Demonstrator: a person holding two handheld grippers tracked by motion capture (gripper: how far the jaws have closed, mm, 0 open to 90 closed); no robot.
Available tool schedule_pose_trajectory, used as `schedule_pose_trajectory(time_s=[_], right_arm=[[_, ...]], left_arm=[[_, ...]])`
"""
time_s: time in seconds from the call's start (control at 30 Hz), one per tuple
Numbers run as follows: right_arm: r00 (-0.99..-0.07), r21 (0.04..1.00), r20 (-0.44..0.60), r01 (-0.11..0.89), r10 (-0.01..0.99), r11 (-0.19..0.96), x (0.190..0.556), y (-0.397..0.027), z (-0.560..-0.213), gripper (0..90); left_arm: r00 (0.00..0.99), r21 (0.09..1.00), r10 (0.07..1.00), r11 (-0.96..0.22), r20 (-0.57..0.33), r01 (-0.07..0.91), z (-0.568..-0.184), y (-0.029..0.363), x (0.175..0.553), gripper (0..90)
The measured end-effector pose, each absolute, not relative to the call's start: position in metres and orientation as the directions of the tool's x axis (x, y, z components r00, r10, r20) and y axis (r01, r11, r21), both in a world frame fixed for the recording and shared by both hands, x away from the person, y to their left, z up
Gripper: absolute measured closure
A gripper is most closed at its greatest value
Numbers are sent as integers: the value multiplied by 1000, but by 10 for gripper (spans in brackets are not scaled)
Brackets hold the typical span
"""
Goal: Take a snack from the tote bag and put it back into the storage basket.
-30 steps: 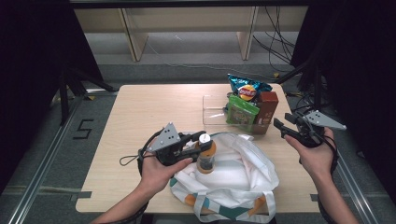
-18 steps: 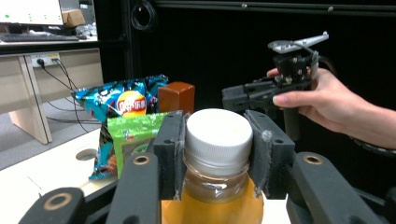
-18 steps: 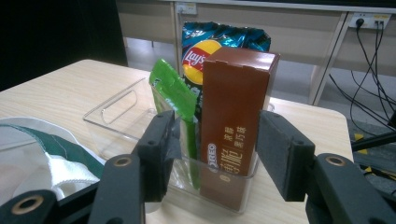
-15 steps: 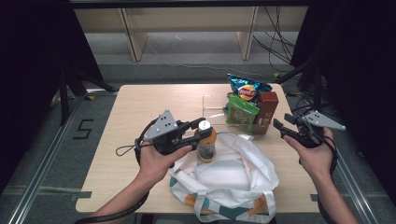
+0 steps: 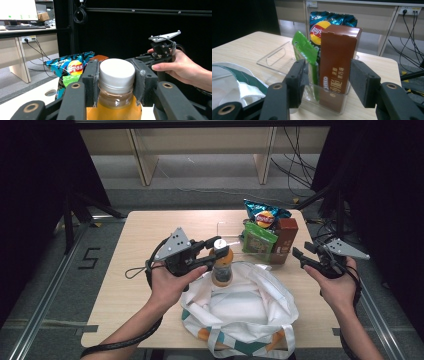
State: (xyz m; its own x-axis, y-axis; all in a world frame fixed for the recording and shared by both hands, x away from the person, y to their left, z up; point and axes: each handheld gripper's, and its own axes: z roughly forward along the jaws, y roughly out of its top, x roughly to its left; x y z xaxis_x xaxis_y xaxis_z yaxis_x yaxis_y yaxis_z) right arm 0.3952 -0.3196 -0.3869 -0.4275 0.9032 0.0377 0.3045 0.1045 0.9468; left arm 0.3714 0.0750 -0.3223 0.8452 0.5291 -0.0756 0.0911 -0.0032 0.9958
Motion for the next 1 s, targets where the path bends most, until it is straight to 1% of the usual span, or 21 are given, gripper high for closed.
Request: schedule_pose_trajectory(time_s=[0.17, 0.3, 0.53, 0.6, 0.63, 0.77, 0.9, 0.93, 1.0], right_arm=[[-430, 944, 20, 305, 903, 124, 396, -320, -388, 487], [-437, 946, 41, 306, 898, 106, 396, -319, -388, 487], [-432, 945, 39, 308, 901, 107, 396, -318, -389, 487], [-431, 944, 28, 309, 902, 118, 396, -319, -389, 487], [-439, 946, 7, 294, 899, 136, 397, -320, -389, 487], [-423, 941, 50, 323, 905, 98, 395, -318, -389, 486], [-421, 942, 29, 316, 907, 116, 395, -319, -391, 486], [-415, 948, 27, 300, 909, 109, 395, -318, -392, 486], [-429, 940, 27, 319, 903, 124, 394, -320, -391, 486]], left_arm=[[845, 996, 529, 6, -77, 87, -318, 74, 376, 592], [842, 997, 534, 7, -69, 77, -313, 74, 378, 592], [840, 998, 539, 9, -60, 65, -307, 75, 385, 592], [840, 998, 538, 9, -62, 68, -305, 74, 387, 592], [841, 998, 538, 10, -59, 64, -305, 74, 388, 592], [839, 998, 542, 11, -54, 57, -302, 74, 392, 592], [839, 998, 542, 15, -54, 54, -300, 73, 396, 592], [838, 998, 543, 16, -54, 54, -300, 73, 397, 592], [839, 999, 541, 11, -48, 49, -300, 73, 399, 592]])
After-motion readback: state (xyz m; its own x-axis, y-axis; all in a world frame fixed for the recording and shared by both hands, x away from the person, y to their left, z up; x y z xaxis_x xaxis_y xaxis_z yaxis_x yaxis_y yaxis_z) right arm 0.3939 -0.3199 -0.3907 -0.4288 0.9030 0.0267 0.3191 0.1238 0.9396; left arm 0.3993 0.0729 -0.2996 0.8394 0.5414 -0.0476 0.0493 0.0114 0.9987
